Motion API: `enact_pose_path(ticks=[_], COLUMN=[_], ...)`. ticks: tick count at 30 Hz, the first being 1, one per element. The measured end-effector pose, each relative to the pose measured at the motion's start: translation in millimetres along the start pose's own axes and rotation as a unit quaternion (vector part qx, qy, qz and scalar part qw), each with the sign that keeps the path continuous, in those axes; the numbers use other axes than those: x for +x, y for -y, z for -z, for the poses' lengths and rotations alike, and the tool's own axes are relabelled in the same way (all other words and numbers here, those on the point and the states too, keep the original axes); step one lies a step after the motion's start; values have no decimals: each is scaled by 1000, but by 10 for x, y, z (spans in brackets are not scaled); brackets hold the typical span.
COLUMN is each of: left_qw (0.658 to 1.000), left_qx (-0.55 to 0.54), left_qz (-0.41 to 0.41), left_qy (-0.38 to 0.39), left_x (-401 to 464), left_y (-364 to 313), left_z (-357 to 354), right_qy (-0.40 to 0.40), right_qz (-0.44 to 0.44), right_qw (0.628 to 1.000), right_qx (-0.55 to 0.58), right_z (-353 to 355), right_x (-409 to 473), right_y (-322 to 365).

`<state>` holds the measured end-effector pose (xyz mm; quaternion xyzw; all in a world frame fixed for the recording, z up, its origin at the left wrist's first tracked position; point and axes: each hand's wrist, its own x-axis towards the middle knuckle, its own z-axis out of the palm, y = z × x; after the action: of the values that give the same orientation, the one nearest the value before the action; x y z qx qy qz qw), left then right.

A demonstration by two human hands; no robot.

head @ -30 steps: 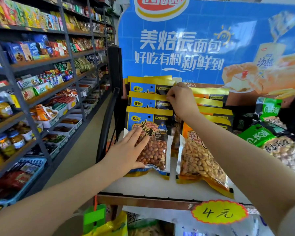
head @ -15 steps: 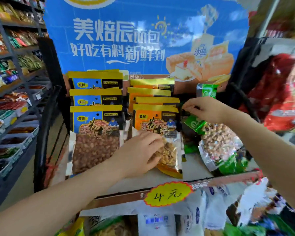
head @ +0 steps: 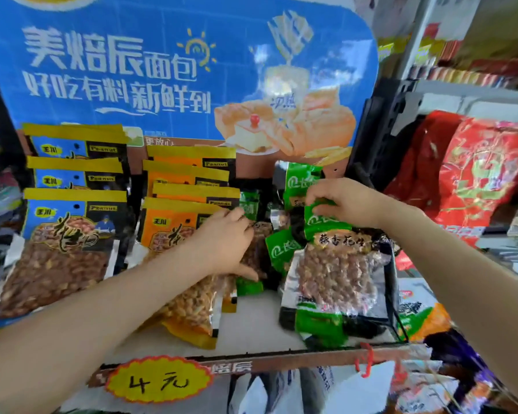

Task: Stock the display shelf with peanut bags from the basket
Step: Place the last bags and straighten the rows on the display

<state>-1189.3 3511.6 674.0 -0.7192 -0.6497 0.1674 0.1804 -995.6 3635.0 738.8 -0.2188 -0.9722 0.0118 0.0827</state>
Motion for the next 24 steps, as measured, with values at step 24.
enact_pose_path(ticks=[24], left_qw=[919], left_qx=[-362], left_qz=[123], left_qy=[-96], left_x=[-237], left_y=[-68], left_z=[52], right_qy=[-55], right_qz=[-55], right_qw=[961], right_qx=[263], right_z=[41], right_x=[260], right_y=[-30])
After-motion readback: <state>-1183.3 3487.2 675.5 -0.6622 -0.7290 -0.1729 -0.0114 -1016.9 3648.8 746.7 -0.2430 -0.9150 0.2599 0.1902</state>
